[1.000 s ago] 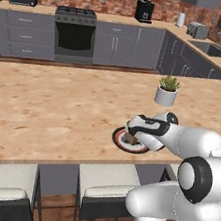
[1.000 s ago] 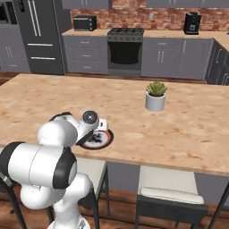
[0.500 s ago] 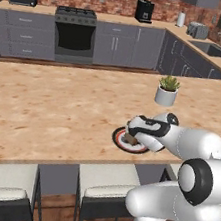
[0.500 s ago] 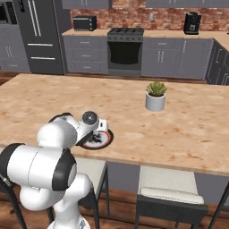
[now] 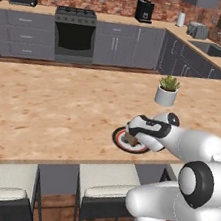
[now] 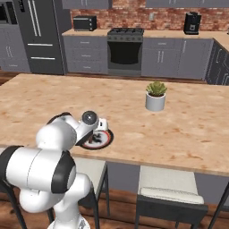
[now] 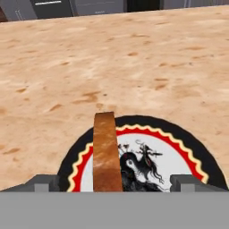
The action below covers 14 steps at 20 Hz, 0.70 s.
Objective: Start the toaster. Once the lever pops up, take the bread to the plate on the dining counter.
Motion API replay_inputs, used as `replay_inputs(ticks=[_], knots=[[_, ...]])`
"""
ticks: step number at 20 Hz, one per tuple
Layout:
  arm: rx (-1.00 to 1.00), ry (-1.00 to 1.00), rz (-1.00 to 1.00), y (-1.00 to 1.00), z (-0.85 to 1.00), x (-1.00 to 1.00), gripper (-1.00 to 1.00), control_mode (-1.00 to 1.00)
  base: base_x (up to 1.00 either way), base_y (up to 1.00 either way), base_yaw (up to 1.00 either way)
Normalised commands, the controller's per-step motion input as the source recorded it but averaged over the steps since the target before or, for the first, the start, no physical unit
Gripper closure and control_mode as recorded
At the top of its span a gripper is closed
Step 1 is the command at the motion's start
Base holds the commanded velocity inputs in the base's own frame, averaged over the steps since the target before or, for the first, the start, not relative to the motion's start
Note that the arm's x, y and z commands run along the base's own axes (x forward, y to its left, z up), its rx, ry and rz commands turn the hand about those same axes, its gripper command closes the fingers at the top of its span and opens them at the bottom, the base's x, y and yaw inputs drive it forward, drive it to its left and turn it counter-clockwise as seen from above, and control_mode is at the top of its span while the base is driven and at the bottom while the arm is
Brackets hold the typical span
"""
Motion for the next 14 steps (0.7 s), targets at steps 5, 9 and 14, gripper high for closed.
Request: replay_inputs(ticks=[5,9,14], knots=[[0.0,0.0,0.0,0.0,0.15,0.0,-1.0,-1.0,0.0,0.0,0.0],[0.0,0.0,0.0,0.0,0.21,0.01,-1.0,-1.0,0.0,0.0,0.0],[0.0,0.0,0.0,0.0,0.33,0.03,-1.0,-1.0,0.0,0.0,0.0]])
